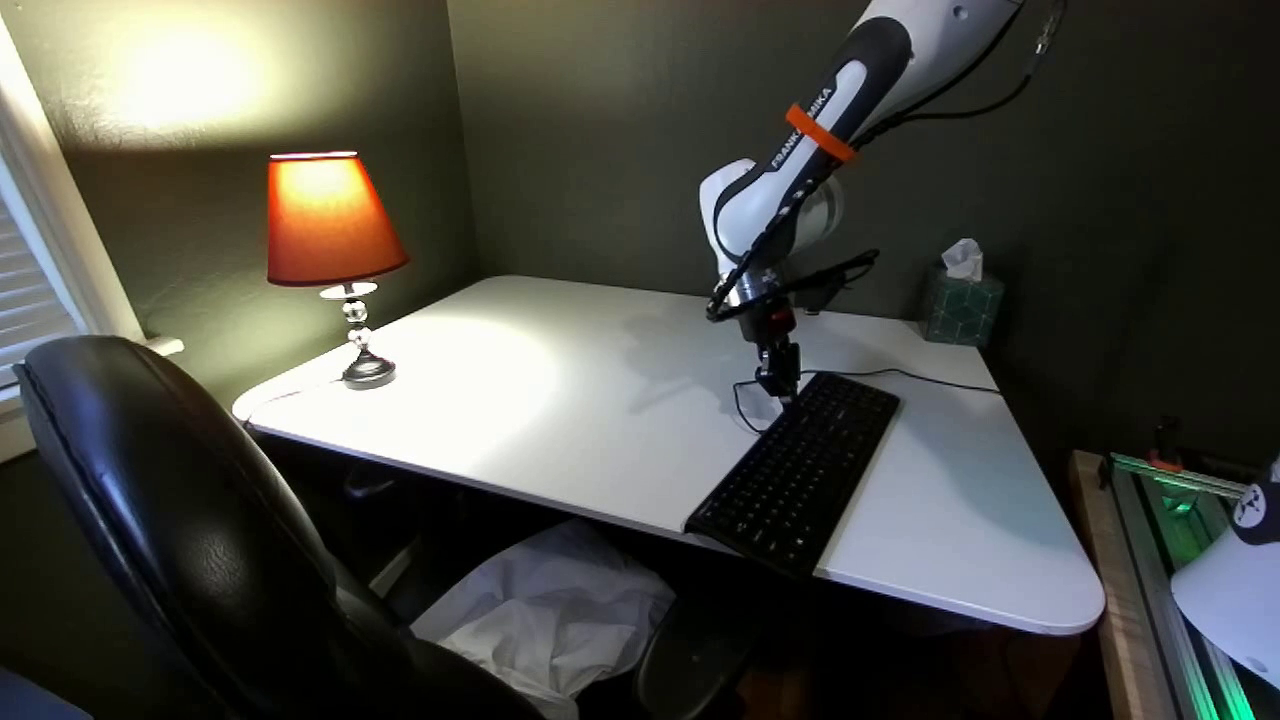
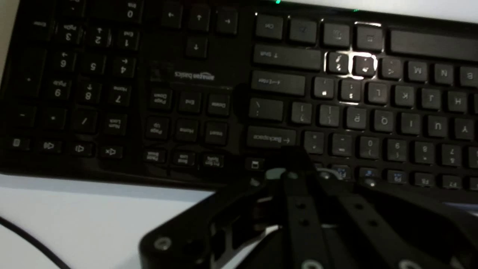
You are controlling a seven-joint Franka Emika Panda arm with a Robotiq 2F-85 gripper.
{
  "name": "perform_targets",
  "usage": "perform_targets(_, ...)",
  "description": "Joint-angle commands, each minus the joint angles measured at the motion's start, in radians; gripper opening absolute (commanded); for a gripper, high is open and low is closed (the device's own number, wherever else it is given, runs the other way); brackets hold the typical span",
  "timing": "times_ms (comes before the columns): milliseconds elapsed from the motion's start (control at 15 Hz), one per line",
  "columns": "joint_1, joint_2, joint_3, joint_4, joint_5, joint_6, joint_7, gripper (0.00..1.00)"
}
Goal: Press a button on the keyboard
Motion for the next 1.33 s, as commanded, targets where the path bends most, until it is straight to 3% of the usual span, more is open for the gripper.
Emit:
perform_targets(0,-0.009,0.014,0.005,0.020,0.009,-0.051,-0.006,0.00)
perform_targets(1267,-0.012,0.042,0.014,0.054,0.017,-0.064,-0.011,0.00)
